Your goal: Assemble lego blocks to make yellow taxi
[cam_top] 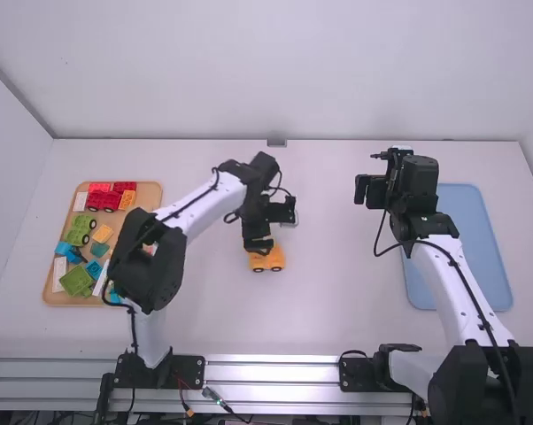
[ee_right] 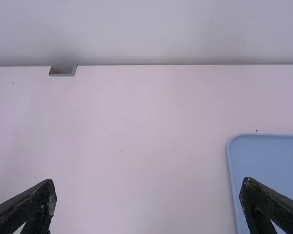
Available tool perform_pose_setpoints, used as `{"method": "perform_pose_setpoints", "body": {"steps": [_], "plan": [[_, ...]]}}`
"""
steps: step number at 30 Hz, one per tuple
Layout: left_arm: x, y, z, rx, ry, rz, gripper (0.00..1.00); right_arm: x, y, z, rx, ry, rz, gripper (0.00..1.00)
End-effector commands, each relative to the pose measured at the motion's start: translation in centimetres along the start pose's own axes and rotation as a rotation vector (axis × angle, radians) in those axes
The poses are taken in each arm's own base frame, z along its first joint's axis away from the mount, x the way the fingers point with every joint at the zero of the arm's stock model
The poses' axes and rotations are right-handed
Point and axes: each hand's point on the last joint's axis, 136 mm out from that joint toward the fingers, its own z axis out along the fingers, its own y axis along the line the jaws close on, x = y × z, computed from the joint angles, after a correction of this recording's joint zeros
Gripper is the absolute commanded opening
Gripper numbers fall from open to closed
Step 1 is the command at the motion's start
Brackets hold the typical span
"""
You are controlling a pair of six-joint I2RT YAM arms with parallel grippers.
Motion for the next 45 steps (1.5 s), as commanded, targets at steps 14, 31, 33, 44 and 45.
{"method": "perform_pose_setpoints", "body": {"steps": [14, 31, 33, 44, 45], "plan": [[27.6, 10.8, -10.4, -0.367, 0.147, -0.905, 0.99, -1.2, 0.2, -0.1, -0.005, -0.023, 0.001, 0.99], [40.5, 9.1, -11.6, -0.358, 0.063, -0.941, 0.99, -1.1, 0.7, -0.1, -0.037, -0.021, 0.0, 0.99], [40.9, 9.4, -9.9, -0.327, 0.075, -0.893, 0.99, -1.1, 1.3, -0.2, -0.07, -0.019, 0.0, 0.99], [43.3, 8.1, -4.1, -0.183, 0.129, -0.904, 0.99, -1.1, 1.3, -0.2, -0.069, -0.02, -0.001, 0.99], [43.5, 8.0, -3.8, -0.175, 0.136, -0.907, 0.97, -1.1, 1.3, -0.2, -0.07, -0.019, 0.0, 0.99]]}}
